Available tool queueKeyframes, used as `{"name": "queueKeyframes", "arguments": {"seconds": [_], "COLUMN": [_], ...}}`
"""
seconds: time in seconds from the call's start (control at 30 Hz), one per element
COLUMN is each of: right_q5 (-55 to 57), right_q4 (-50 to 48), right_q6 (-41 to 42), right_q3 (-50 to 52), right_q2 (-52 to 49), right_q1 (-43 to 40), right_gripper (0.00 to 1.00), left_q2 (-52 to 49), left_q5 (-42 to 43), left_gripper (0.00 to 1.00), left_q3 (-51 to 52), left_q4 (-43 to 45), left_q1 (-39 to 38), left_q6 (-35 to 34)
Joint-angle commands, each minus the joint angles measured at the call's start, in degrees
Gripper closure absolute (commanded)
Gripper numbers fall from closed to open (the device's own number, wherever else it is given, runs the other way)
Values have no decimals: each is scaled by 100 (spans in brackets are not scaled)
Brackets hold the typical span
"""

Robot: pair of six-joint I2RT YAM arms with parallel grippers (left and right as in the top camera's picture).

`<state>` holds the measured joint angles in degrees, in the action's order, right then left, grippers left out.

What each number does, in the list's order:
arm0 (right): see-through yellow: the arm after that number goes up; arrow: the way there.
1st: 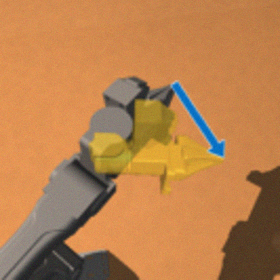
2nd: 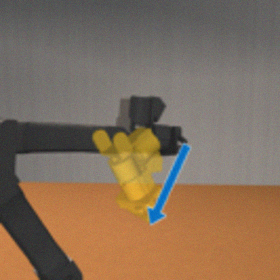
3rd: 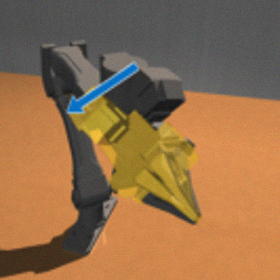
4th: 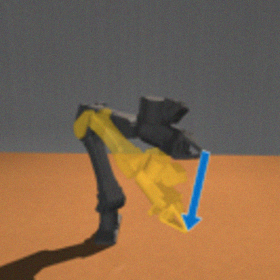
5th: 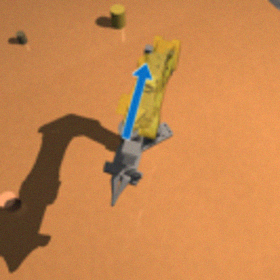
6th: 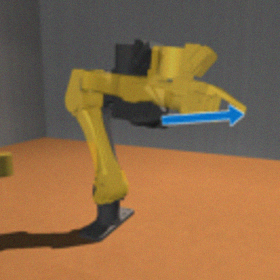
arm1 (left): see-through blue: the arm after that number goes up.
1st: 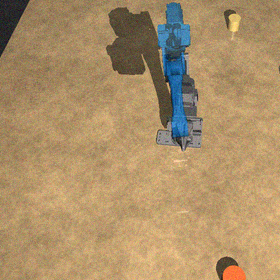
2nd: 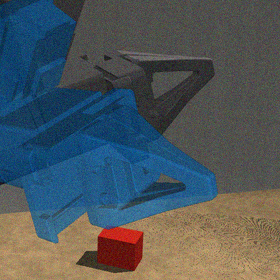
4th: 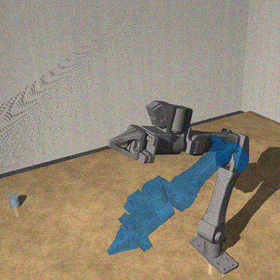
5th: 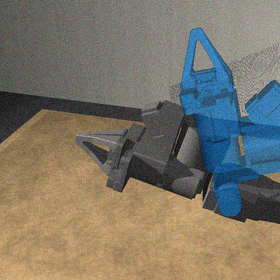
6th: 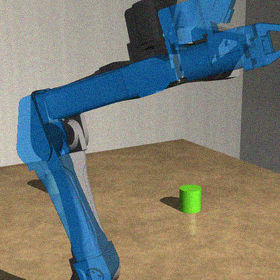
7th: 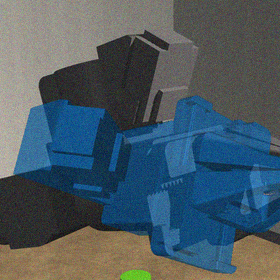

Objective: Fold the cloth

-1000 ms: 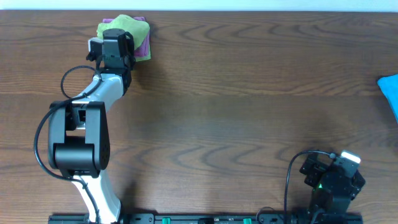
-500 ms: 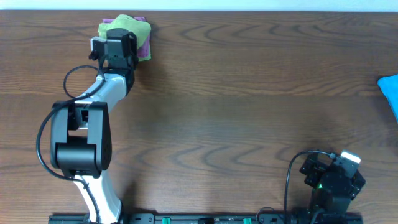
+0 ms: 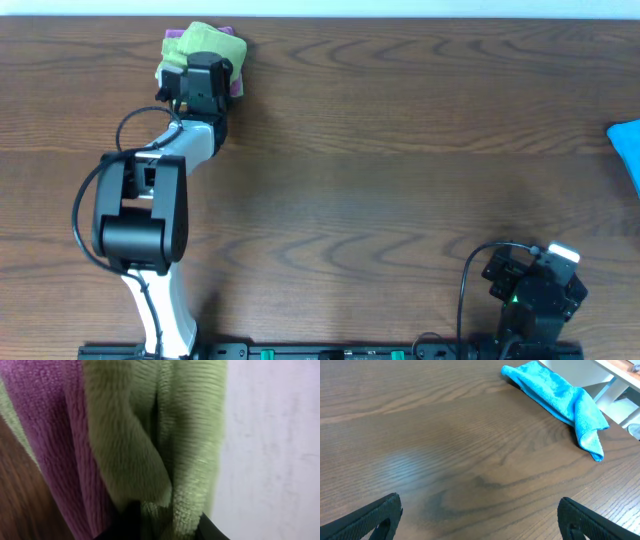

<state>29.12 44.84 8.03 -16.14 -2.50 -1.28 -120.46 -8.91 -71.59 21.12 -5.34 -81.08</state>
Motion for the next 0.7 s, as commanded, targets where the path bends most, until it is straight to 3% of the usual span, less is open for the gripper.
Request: {"name": "queueKeyframes", "arguments": {"seconds": [0.0,0.23,0.47,0.53,0.63,0.67], "right_q5": [37,37,37,37,37,37], "right_q4": [0,-2,-2,0,-2,-2], "right_q6": [-61,-59,-61,-61,-61,-59], "right_q3": [20,20,20,20,20,20], "right_q2": [37,37,37,37,37,37], "right_q1": [-57,-57,-57,-57,-57,-57], "right_gripper": [1,1,1,1,1,1], "left_q2": [-131,-136,-136,-136,-136,-136], "left_q5": [-114,-111,-59,-59,-50,-50], "left_gripper": [72,71,70,50,44,35], "left_q3": [-4,-4,-4,-2,-2,-2], "left_q4": [125,1060,999,866,636,553], "left_q1": [68,190,221,221,221,221], "left_q6": [-76,304,267,264,247,208]}}
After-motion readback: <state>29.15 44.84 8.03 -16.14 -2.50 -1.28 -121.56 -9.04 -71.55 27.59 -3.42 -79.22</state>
